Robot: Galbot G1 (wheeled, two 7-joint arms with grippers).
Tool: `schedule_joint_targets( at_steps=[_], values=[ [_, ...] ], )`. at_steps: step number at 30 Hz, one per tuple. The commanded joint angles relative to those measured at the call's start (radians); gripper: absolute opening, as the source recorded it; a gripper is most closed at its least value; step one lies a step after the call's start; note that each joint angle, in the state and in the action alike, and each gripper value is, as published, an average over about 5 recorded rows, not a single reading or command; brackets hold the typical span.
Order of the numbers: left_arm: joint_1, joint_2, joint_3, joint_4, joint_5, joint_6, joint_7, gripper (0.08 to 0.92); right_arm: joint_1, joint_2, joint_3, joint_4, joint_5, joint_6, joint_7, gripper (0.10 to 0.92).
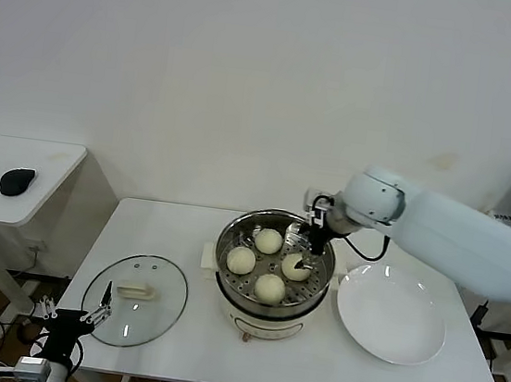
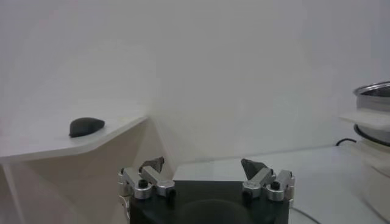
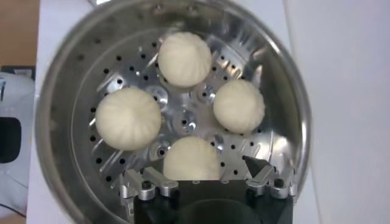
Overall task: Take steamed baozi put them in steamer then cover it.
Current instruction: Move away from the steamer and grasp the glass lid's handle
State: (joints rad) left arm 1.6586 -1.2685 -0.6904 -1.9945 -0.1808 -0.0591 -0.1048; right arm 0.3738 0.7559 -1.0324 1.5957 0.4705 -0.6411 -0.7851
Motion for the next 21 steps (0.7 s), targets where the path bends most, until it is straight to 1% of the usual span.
schedule_joint_targets(
  at_steps=[1,5,8,12,16,21],
  values=[
    [-0.002,-0.005,0.001,0.002,0.005,-0.016,0.0,0.823,-0.461,-0.284,0.445,0.217,0.131,0.281,0.492,0.823],
    [-0.002,-0.009,0.001,0.001,0.004,-0.031,0.001,0.823,-0.843,-0.32,0.757,0.273,0.065,0.4,0.623,0.823],
    [-0.007,-0.014,0.01,0.008,0.004,-0.078,-0.001,0.823,-1.137,-0.273,1.023,0.292,-0.014,0.46,0.678,0.823],
    [-0.012,-0.02,0.034,0.019,0.005,-0.128,-0.003,0.823,-1.428,-0.085,1.327,0.283,-0.156,0.575,0.684,0.823],
    [-0.019,-0.031,0.054,0.027,0.006,-0.158,-0.007,0.823,-1.595,0.16,1.565,0.267,-0.337,0.696,0.623,0.823],
    [-0.031,-0.039,0.082,0.025,0.036,-0.203,-0.022,0.823,-1.72,0.475,1.783,0.299,-0.426,0.785,0.549,0.823]
  ],
)
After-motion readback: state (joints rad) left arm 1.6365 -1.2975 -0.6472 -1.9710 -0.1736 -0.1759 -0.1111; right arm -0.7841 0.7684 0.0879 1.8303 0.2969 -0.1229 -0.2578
